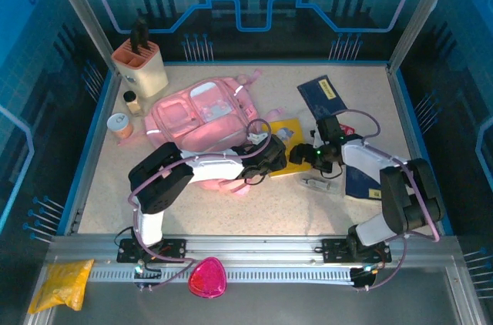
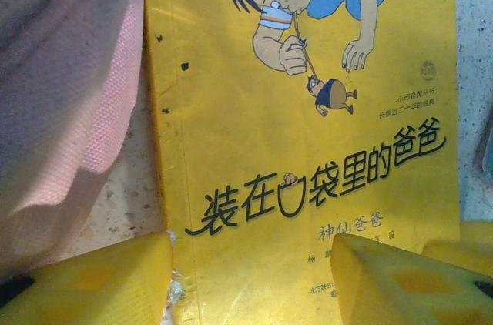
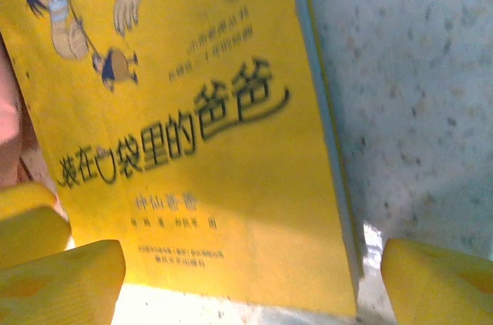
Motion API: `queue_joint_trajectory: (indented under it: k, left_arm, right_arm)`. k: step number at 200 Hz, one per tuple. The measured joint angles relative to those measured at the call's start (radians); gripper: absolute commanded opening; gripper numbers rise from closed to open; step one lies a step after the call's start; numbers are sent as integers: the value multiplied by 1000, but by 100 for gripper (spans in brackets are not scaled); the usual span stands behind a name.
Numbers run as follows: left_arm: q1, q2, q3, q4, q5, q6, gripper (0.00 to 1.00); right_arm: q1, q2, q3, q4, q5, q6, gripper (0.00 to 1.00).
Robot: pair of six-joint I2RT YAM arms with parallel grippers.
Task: Pack the student bag
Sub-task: Rotate the book at the center of the table, then pick up the book from the center of the table.
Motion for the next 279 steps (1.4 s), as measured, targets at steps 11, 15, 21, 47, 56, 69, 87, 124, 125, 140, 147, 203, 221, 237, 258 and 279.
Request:
queue_joint_trajectory:
  k: [11,15,21,47,56,69,87,124,125,140,147,203,221,237,258,279]
  left_arm:
    - [1,0,0,-6,0,0,59]
    - [1,0,0,-11,0,2,58]
    - [2,0,0,-16,0,2,58]
    - [5,0,3,-29,3,8,57]
    - [7,0,5,-32,10,13,56]
    - [10,3,11,-37,21,19,56]
    - [13,12,21,-38,34,21,55]
    - [18,37,39,-45,46,26,53]
    - [19,37,40,-45,46,26,53]
    - [19,47,47,-52,49,27,52]
    - [20,51,51,-57,49,28,51]
    - [20,52,56,-76,39,28,49]
    - [19,53,56,-77,34,29,49]
    - [19,53,56,-79,34,29,49]
    - [19,53,57,-82,34,29,49]
    - [19,55,63,-89,32,29,48]
  right_arm:
    - [-1,22,20,5,6,-5,85]
    - [-2,27,25,7,10,-8,84]
    - [-2,34,32,8,17,-13,83]
    - [-4,60,51,8,30,-40,80]
    - [-3,74,59,8,27,-51,78]
    - [-4,96,64,8,19,-63,74]
    - [-5,102,65,11,6,-79,72]
    - [-6,102,63,23,-26,-90,70]
    - [-6,102,63,23,-26,-91,70]
    - [-6,102,63,23,-33,-95,70]
    - [-6,101,63,23,-36,-96,70]
    - [-19,35,58,11,-67,-98,70]
    - [-36,16,58,11,-87,-98,69]
    - [-42,10,58,10,-101,-98,66]
    - [-54,5,55,9,-124,-98,62]
    - [-65,4,53,9,-138,-98,61]
